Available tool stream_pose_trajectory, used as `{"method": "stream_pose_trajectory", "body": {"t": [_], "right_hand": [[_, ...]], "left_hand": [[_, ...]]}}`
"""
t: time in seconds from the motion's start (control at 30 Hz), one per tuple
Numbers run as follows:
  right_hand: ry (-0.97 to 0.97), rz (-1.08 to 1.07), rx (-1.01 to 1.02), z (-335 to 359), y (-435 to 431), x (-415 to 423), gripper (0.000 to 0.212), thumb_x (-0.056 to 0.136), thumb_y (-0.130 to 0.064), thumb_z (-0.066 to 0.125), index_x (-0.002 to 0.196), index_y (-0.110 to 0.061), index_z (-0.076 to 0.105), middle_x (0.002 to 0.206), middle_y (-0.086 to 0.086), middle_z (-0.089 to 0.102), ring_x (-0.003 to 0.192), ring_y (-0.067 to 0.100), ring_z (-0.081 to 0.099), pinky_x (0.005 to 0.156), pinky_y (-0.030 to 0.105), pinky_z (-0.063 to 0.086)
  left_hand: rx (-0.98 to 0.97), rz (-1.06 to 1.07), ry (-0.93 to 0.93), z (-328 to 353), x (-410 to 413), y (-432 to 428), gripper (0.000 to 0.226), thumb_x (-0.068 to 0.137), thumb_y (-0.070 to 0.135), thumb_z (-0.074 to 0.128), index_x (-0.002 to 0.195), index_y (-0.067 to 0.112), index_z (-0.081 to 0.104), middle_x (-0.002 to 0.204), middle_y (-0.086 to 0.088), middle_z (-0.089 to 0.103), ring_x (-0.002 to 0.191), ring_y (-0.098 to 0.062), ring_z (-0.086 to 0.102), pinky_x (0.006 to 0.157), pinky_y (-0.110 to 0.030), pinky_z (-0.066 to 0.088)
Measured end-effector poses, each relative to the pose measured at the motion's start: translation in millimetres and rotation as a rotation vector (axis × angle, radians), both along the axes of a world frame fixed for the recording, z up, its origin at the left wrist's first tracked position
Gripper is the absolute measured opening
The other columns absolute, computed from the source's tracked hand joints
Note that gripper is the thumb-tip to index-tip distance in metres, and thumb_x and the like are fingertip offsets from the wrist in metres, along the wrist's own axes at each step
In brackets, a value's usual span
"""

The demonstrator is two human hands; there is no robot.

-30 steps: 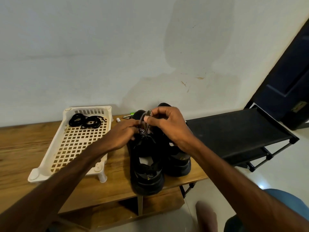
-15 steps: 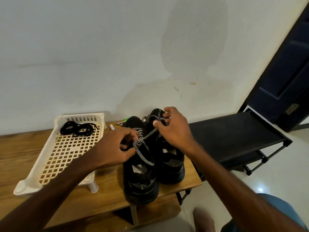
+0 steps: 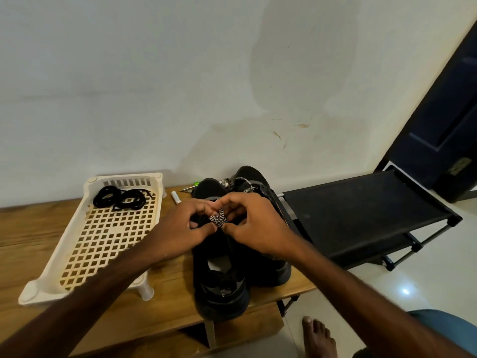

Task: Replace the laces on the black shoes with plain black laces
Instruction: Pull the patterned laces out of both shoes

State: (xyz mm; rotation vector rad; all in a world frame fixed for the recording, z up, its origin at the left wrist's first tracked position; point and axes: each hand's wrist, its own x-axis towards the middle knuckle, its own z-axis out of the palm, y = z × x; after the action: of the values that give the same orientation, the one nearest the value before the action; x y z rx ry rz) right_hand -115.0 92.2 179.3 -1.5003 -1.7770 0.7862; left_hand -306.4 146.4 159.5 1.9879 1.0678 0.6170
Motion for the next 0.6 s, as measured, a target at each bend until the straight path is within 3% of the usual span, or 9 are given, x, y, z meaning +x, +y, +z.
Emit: {"method": "stream_pose_trajectory", "body": {"t": [0.1,0.17,0.23,0.33,0.37,0.4,0.5,0.6], "right_hand": [[0.3,-0.013,-0.15,5.5,2.4,-0.5,0.035,0.089,0.003,0.069,0.118,-0.015,0.075,0.111,-0.003,0.076,0.104,0.01,0.071,0.089,0.025,0.058],[0.456,-0.039,-0.228,13.9,4.8,-1.8,0.033,0.092,0.004,0.065,0.117,-0.013,0.076,0.111,-0.001,0.077,0.104,0.012,0.07,0.084,0.023,0.054],[0.615,-0.022,-0.201,28.3,9.7,4.4,0.036,0.091,0.008,0.062,0.121,-0.009,0.073,0.116,0.003,0.076,0.107,0.019,0.068,0.084,0.026,0.054],[0.974,0.004,-0.065,52.9,17.8,31.1,0.05,0.087,0.012,0.063,0.134,-0.007,0.063,0.128,0.017,0.069,0.121,0.026,0.065,0.098,0.034,0.055],[0.933,-0.049,-0.043,56.2,19.4,39.7,0.056,0.087,0.012,0.063,0.138,-0.011,0.06,0.131,0.021,0.066,0.123,0.025,0.065,0.1,0.034,0.055],[0.749,-0.135,-0.043,55.8,19.4,45.1,0.062,0.089,0.01,0.063,0.143,-0.018,0.056,0.135,0.021,0.063,0.123,0.024,0.064,0.099,0.034,0.056],[-0.01,-0.231,-0.118,40.0,12.8,43.1,0.059,0.093,-0.004,0.067,0.145,-0.03,0.055,0.143,0.007,0.059,0.123,0.019,0.063,0.089,0.026,0.058],[-0.213,-0.05,0.003,29.4,7.6,28.9,0.024,0.089,-0.022,0.077,0.113,-0.027,0.078,0.107,-0.015,0.075,0.096,-0.004,0.067,0.083,0.015,0.054]], "left_hand": [[0.023,0.015,0.007,1.4,2.4,-2.1,0.013,0.09,0.021,0.074,0.1,0.029,0.073,0.125,0.013,0.063,0.11,-0.005,0.061,0.089,-0.036,0.056],[0.033,0.017,0.02,2.8,2.1,-1.8,0.011,0.089,0.022,0.076,0.098,0.029,0.074,0.126,0.015,0.062,0.115,-0.003,0.058,0.088,-0.03,0.055],[0.026,0.014,0.028,3.0,1.3,-1.1,0.011,0.089,0.021,0.076,0.099,0.024,0.075,0.127,0.014,0.063,0.119,-0.004,0.058,0.09,-0.034,0.057],[0.03,0.023,0.023,3.6,2.1,-0.1,0.008,0.091,0.025,0.074,0.098,0.022,0.076,0.124,0.012,0.067,0.116,-0.004,0.061,0.093,-0.04,0.057],[0.029,0.026,0.032,4.5,2.8,0.1,0.009,0.093,0.027,0.07,0.095,0.022,0.077,0.12,0.01,0.069,0.112,-0.004,0.063,0.094,-0.041,0.056],[0.019,0.031,0.037,4.8,3.5,0.0,0.015,0.096,0.031,0.066,0.09,0.022,0.077,0.112,0.007,0.073,0.104,-0.007,0.066,0.093,-0.042,0.056],[-0.123,0.131,-0.071,10.3,6.2,-3.3,0.042,0.101,0.049,0.055,0.082,0.017,0.075,0.087,-0.006,0.072,0.082,-0.021,0.067,0.086,-0.046,0.053],[-0.272,0.262,-0.272,18.3,8.1,-1.0,0.043,0.1,0.052,0.053,0.096,0.017,0.078,0.098,0.002,0.077,0.104,-0.019,0.069,0.094,-0.043,0.053]]}}
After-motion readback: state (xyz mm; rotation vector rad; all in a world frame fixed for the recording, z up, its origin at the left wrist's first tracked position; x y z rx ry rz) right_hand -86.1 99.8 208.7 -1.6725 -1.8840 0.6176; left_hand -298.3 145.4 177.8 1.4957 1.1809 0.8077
